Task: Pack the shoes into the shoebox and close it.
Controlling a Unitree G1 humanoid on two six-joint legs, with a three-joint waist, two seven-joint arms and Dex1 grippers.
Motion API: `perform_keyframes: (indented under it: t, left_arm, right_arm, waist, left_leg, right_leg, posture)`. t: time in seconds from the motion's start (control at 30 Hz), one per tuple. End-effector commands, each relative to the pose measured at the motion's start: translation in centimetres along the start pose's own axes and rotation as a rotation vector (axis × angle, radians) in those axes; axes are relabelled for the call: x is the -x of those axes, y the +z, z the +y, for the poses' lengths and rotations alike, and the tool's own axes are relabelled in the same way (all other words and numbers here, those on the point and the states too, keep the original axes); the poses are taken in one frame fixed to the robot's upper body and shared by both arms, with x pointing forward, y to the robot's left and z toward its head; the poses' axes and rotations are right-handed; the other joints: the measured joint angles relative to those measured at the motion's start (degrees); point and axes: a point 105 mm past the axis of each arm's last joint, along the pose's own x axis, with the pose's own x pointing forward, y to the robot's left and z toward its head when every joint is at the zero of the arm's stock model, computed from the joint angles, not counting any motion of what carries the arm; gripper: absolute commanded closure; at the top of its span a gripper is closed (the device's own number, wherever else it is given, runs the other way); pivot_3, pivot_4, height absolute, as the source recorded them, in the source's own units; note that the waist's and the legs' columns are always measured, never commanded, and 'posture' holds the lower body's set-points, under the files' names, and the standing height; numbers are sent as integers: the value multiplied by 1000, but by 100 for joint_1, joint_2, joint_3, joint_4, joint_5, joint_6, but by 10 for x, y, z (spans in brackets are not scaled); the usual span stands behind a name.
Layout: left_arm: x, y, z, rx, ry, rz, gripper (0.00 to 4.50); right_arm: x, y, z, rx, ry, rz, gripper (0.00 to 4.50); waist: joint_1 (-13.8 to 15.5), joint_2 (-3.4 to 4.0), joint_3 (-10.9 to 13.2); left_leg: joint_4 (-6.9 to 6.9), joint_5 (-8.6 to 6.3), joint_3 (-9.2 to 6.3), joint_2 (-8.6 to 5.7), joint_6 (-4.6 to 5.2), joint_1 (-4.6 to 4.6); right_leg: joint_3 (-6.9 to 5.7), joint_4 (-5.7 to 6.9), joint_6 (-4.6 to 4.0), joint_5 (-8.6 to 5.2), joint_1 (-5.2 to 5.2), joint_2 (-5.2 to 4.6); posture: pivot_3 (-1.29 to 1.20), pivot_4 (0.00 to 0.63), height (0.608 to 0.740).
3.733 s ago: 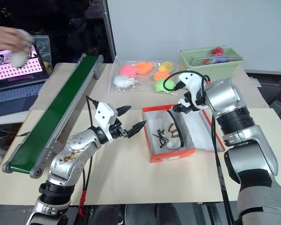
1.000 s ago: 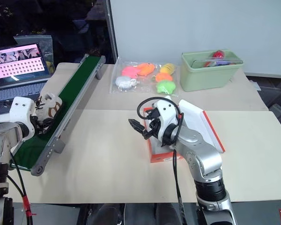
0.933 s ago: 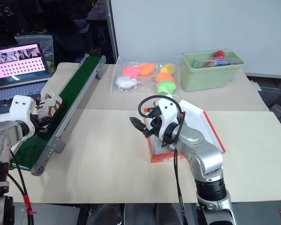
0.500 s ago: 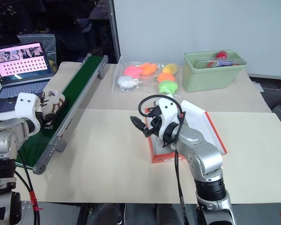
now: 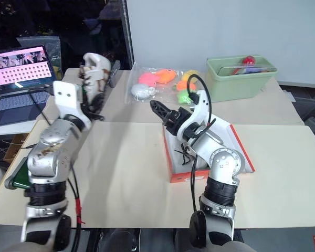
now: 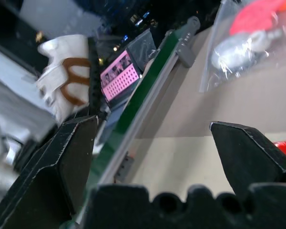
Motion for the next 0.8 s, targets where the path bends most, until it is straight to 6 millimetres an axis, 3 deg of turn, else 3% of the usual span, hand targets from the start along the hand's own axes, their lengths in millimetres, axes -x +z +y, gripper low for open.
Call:
perform_keyframes:
  t: [0.03, 0.13, 0.63, 0.8]
  left_arm:
    - [7, 24, -62, 201, -266, -74, 3033]
    - [12, 25, -76, 269, -363, -40, 3033]
    - [11, 5, -82, 256, -449, 89, 3033]
    - [6, -2, -73, 247, -420, 105, 3033]
  right_arm:
    - [-4, 7, 18, -34, 82, -9, 0]
    - [-4, 6, 19, -33, 88, 3, 0]
    - [1, 17, 26, -19, 93, -30, 0]
    - [2, 19, 33, -14, 112, -36, 0]
  waist:
    - [-27, 0, 0]
    - [-166, 6, -2]
    - [-218, 9, -1]
    - [-193, 9, 0]
  left_leg:
    - [1, 0, 1, 0, 0, -1]
    - [2, 0, 1, 4, 1, 2]
    - [2, 1, -2, 7, 3, 12]
    - [2, 1, -2, 7, 3, 15]
  right_leg:
    - [1, -1, 1, 1, 0, 0]
    - [3, 1, 1, 0, 0, 8]
    - [9, -12, 0, -4, 8, 20]
    - [10, -21, 0, -5, 8, 22]
  posture:
    - [0, 150, 729]
    - [0, 150, 729]
    - [0, 150, 729]
    - [0, 150, 729]
